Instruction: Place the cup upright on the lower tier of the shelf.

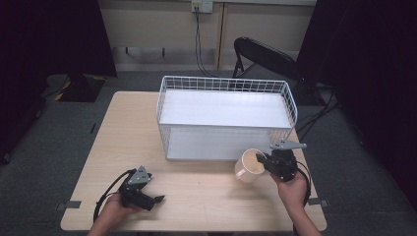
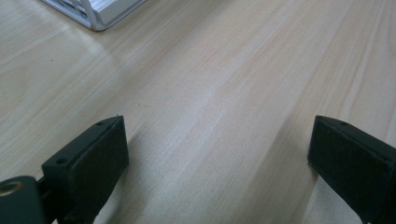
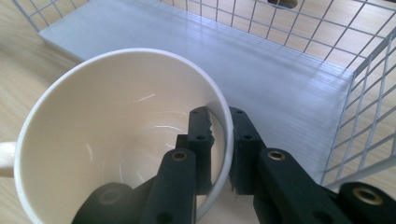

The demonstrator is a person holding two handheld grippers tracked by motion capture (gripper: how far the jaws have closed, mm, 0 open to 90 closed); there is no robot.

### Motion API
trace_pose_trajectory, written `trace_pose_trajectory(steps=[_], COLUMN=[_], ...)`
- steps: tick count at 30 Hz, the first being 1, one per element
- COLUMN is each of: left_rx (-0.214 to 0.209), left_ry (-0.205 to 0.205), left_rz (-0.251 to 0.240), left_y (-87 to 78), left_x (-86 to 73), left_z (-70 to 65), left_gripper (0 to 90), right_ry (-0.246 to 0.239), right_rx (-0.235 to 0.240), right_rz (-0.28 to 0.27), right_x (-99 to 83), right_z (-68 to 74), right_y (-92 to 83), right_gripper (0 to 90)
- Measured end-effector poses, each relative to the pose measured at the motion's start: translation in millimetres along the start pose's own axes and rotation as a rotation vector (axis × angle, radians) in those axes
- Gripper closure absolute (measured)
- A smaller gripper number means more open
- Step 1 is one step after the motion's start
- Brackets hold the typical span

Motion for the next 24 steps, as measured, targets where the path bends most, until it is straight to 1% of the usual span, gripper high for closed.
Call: trace_pose_trajectory(steps=[3,10,15,24], left_rx=[0.0,0.0,0.0,0.0], left_ry=[0.0,0.0,0.0,0.0], left_rz=[0.0,0.0,0.0,0.0], left_y=[0.0,0.0,0.0,0.0], left_x=[0.0,0.0,0.0,0.0], left_z=[0.0,0.0,0.0,0.0], left_gripper=[4.6,4.6,4.6,4.6], right_ry=[0.002,0.012,0.023,0.029], right_rx=[-0.022,-0.047,-0.066,-0.102], right_rz=[-0.009,-0.017,-0.018,-0.013], right_x=[3.1,5.9,7.4,10.5], right_z=[0.1,-1.0,-2.0,-3.5], right_y=[1.5,4.1,6.3,13.5], right_gripper=[81.6,81.6,81.6,81.6])
Point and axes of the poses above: each handheld gripper's, and its own axes: y roughly forward along the jaws, x roughly out of its top, z roughly to its left, the point moved 1 cm from there along y, roughly forward along the jaws, and after that the axes turned 14 degrees about -y, right-handed, at the moved point
